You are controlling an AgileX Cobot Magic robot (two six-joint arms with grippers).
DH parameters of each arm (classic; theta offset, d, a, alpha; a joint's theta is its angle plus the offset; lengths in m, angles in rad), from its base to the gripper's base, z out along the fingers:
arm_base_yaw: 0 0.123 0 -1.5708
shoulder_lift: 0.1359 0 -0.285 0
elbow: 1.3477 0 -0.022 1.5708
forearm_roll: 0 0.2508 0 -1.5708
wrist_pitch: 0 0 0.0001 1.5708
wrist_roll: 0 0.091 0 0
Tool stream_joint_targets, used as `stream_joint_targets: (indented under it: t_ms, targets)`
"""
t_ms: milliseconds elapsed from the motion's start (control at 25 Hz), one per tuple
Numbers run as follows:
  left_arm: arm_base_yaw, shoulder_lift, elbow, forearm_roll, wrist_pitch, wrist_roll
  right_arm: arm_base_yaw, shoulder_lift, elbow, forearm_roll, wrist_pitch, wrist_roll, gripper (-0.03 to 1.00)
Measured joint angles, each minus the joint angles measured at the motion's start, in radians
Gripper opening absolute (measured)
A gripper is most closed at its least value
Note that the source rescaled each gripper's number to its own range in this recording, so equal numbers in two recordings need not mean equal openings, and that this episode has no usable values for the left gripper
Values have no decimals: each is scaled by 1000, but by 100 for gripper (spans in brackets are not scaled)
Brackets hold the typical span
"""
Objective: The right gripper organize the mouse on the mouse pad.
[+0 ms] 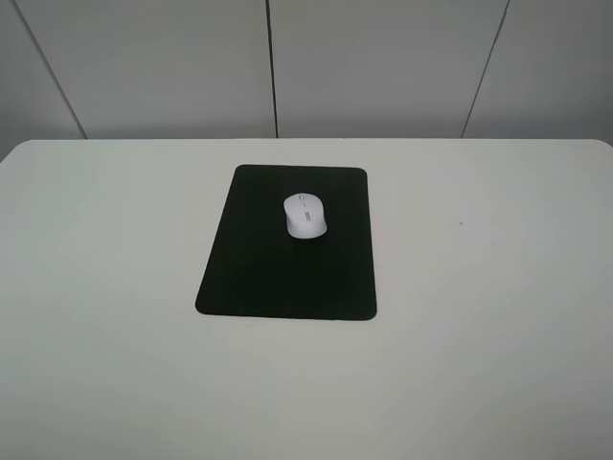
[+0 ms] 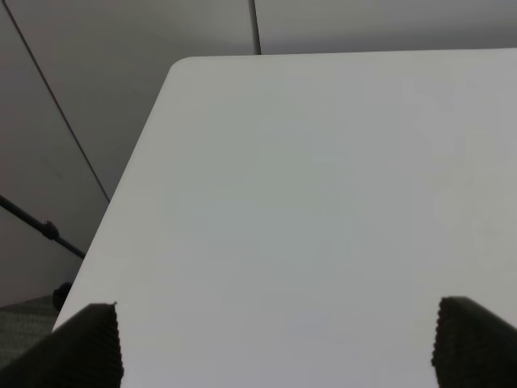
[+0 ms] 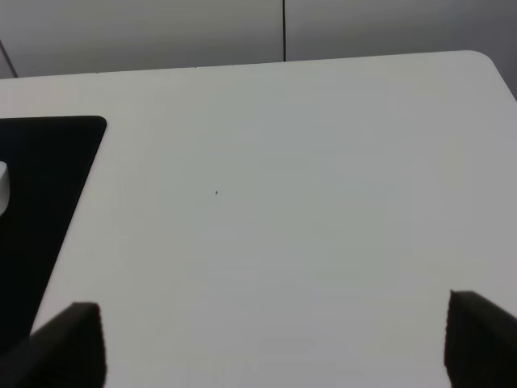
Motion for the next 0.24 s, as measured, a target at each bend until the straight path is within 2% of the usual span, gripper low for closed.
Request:
stream_joint_targets:
  t_ms: [240]
  targets:
    - [0,0,0,0,0,0,0,0,0,0,0,0,100]
